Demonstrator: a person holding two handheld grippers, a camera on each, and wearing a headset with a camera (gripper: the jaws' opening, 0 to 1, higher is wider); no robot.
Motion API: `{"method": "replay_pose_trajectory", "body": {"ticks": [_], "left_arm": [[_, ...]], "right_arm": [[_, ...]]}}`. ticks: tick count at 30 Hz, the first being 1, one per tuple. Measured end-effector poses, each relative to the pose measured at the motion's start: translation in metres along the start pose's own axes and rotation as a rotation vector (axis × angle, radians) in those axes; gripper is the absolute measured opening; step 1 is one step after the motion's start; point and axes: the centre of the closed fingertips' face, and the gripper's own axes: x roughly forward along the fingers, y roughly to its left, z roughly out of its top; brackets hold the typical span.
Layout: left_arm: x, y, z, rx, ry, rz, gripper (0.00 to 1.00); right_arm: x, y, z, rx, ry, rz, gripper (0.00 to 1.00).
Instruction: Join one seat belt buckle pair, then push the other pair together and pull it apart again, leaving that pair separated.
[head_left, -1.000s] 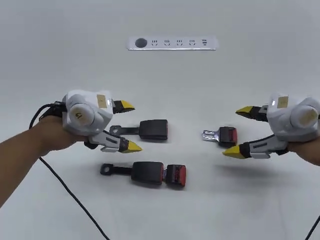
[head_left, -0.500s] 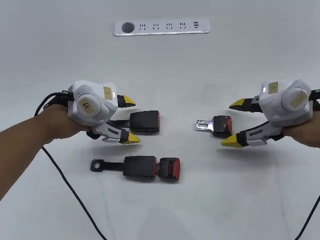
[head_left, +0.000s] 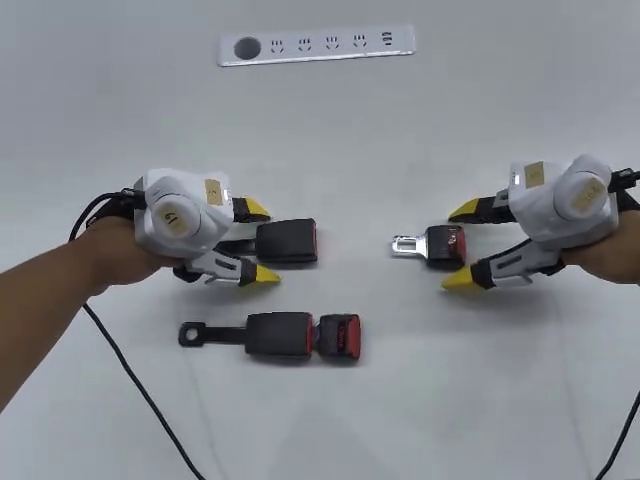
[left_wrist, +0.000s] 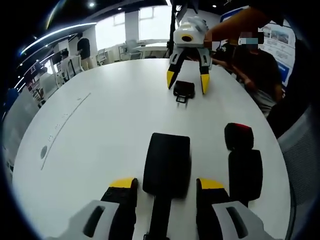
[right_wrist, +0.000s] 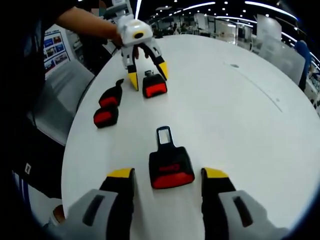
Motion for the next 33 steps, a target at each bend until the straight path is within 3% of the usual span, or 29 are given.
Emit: {"method": "replay_pose_trajectory", "body": {"ticks": [3,6,10,21,33], "left_arm": [[0.0,-0.001,0.002,0.0,-0.009,-0.012,0.45],[-0.002,0.003,0.001,0.002,-0.004,0.0,0.33],[0.0,0.006,0.0,0.004,-0.009,-0.013,0.33],[0.002,0.008,-0.002,0.025,-0.013,-0.037,0.33],[0.003,0.006,0.0,0.045,-0.003,-0.052,0.33]], "right_arm": [[0.002,0.004,0.0,-0.03,0.006,0.015,0.49],[0.003,-0.001,0.001,-0.066,0.014,-0.001,0.45],[0.003,-0.006,0.002,-0.075,0.009,-0.007,0.37],[0.002,-0.007,0.003,-0.154,0.006,-0.002,0.35],[0.004,-0.012,0.003,-0.116,-0.036,0.014,0.34]]}}
